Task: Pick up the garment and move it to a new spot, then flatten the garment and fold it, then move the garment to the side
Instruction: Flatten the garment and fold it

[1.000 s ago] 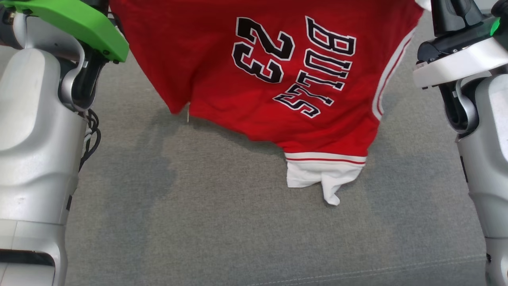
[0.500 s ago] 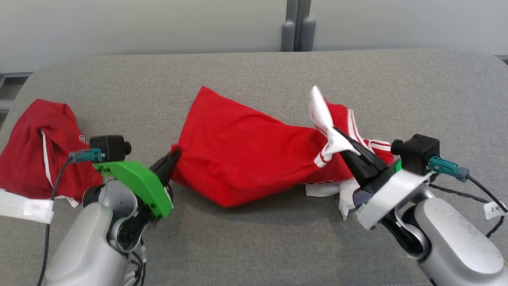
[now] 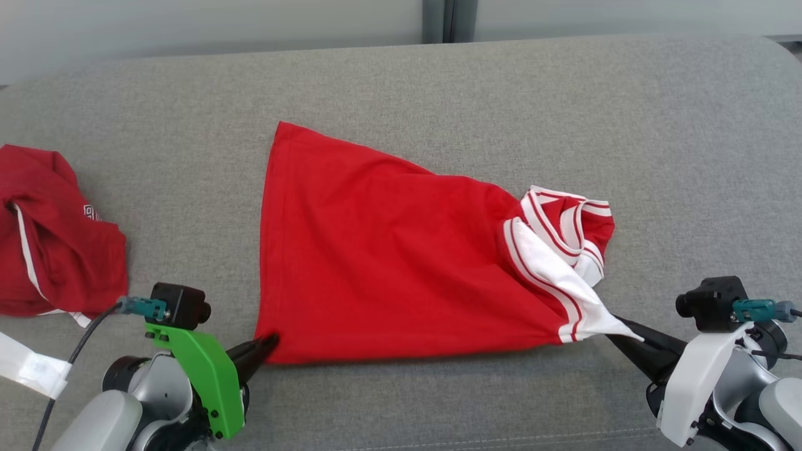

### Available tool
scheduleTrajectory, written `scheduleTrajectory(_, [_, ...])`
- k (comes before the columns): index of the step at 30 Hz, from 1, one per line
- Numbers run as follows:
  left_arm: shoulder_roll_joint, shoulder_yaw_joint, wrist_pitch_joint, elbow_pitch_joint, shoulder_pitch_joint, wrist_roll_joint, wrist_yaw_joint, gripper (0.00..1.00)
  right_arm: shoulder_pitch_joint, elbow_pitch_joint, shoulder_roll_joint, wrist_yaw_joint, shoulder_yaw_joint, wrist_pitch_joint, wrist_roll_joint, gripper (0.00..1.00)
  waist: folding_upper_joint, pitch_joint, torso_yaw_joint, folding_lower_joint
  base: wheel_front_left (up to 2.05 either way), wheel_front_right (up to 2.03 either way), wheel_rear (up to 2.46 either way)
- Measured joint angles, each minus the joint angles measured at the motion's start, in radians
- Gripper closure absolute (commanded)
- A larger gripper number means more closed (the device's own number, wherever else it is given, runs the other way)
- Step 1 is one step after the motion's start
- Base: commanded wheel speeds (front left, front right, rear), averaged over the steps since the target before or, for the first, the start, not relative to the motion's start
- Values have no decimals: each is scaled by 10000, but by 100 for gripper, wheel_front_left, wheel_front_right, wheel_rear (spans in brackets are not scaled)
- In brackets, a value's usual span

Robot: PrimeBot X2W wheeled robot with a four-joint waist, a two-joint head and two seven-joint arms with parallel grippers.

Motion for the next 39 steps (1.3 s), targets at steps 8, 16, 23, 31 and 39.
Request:
scheduleTrajectory(8, [518, -502, 1191, -1409, -278, -71, 0, 100, -1098, -1394, -368, 0, 568, 742, 485, 100, 0, 803, -192, 0, 0, 0, 0])
scheduleTrajectory(16, [903, 445, 2592, -1053, -4710, -12, 211, 100, -6193, -1039, -629, 0, 240, 2759, 1661, 100, 0, 1800, -366, 0, 0, 0, 0])
scheduleTrajectory(23, [244, 2778, -94, -966, -10297, 1835, 823, 100, -11401, -27, 163, -518, -2980, 1647, -125, 100, 0, 2673, -518, 0, 0, 0, 0])
scheduleTrajectory(31, [-596, 2529, -1189, 146, -10869, 1749, 662, 100, -13233, 1346, 412, -663, -2121, 633, -1532, 100, 0, 2846, -243, 1, 0, 0, 0])
scheduleTrajectory(39, [-1501, 1964, -1639, 1551, -6996, 671, 441, 100, -9140, 1768, 113, -541, -840, 320, -1858, 100, 0, 2764, 362, 1, 0, 0, 0])
